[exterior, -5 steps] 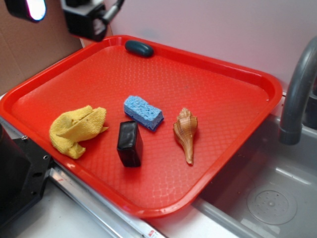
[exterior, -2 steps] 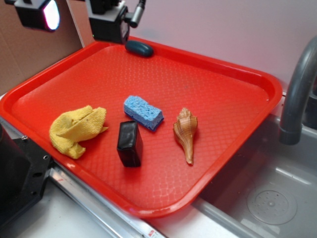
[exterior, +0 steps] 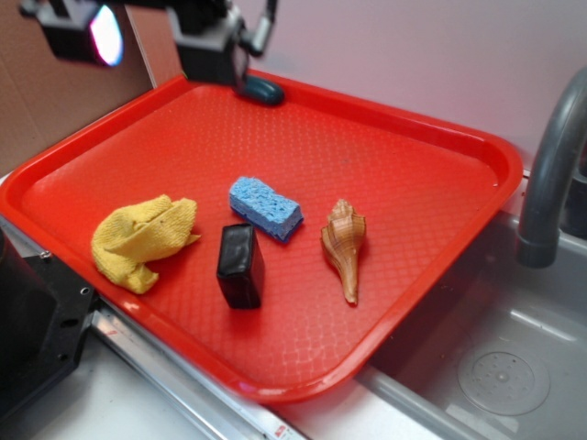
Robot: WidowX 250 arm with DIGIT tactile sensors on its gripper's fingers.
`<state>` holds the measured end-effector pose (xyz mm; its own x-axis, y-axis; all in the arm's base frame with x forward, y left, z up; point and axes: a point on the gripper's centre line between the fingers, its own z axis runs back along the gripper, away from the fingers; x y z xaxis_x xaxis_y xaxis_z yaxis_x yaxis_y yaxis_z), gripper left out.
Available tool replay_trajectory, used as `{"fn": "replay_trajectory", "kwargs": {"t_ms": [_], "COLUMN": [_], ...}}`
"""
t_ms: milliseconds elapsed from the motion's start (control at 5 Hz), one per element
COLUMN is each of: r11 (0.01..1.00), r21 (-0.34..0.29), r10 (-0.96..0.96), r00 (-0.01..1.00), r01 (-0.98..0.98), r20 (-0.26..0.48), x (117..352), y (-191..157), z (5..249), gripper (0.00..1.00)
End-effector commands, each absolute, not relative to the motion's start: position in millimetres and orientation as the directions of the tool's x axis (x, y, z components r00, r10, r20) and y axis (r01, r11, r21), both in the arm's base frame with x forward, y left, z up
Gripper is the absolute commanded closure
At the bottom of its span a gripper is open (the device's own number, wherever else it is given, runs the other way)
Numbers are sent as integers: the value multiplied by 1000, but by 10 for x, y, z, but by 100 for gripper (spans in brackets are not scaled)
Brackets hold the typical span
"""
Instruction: Grab the black box.
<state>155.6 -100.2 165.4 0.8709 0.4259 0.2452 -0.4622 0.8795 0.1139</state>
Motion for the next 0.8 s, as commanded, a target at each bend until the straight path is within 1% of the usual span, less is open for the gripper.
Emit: {"fn": "replay_trajectory", "kwargs": {"t_ms": [0,200,400,600], "r11": [893,890,888,891], "r21": [-177,-262,-251,-242], "r10": [449,434,428,414], "r00": [845,868,891,906], "r01": [-414,-373,-384,-384], "r20": [289,239,152,87], "x": [1757,1873,1844,1753], "y": [-1140,-1198,-1294,-1379], "z": [1194,873,675,577], "gripper": [0,0,0,0]}}
